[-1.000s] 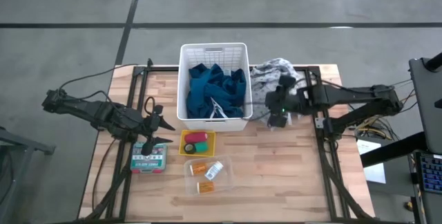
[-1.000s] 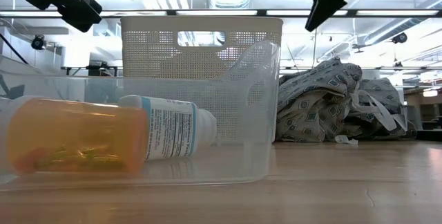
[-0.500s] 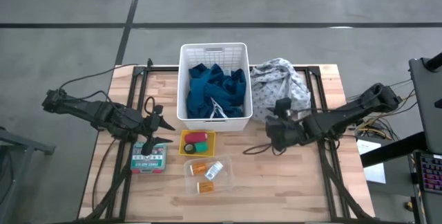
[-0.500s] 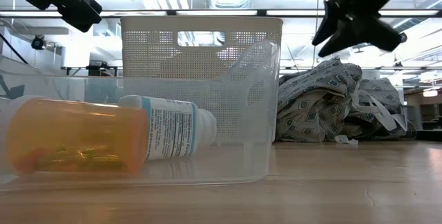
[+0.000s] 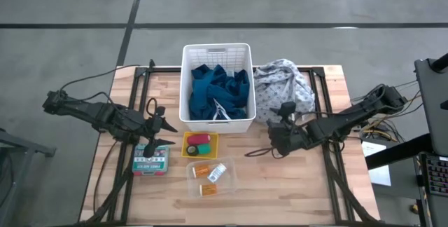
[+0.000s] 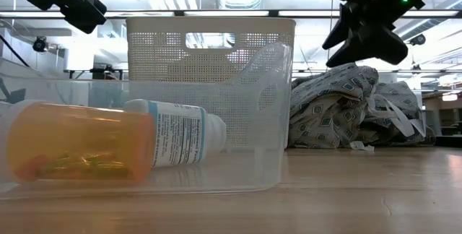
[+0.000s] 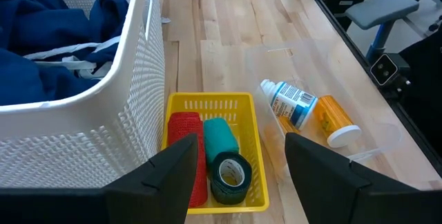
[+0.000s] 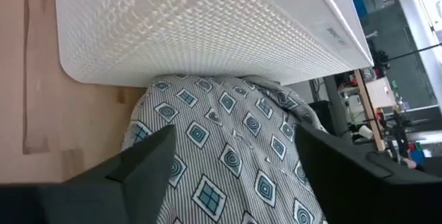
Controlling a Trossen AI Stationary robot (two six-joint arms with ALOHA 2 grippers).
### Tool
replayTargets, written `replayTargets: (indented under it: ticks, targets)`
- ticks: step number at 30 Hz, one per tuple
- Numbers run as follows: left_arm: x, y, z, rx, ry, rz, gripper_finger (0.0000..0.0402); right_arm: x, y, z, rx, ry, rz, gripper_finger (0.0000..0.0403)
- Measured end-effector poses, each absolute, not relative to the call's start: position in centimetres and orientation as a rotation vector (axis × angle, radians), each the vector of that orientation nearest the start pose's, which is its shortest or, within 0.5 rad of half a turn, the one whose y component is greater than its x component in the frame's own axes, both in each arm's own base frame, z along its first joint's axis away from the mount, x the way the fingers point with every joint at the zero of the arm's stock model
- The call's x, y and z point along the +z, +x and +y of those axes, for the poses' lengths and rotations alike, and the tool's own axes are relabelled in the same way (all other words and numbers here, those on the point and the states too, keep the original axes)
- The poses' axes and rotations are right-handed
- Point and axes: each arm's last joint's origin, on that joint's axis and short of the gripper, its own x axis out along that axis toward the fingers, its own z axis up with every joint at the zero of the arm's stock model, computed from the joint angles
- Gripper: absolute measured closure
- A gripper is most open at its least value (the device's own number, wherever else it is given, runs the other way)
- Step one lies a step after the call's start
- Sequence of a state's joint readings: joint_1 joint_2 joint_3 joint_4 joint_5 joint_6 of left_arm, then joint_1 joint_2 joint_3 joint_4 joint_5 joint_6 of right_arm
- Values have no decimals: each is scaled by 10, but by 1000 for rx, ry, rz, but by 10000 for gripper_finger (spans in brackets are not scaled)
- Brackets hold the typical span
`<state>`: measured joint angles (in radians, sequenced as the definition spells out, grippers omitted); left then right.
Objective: Pick & Place Medicine items
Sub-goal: Put the gray lapover patient gown into the white laundry bin
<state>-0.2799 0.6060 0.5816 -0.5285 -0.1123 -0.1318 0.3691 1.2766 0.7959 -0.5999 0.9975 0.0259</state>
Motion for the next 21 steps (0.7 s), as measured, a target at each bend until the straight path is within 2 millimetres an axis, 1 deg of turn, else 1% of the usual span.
replayTargets:
  ticks: [5,8,13,21]
  targets:
    - [257,127,-33,-127,-20,552,176,222,222,60,-568,-661,842,64]
    - [257,127,-33,-127,-20,552,176,222,222,60,-567,-662,844,38]
    - [257,127,-33,-127,-20,552,176,220,222,60,-523,-640,861,23]
    - [257,127,-33,-127,-20,552,176,219,222,62,-486,-594,870,21]
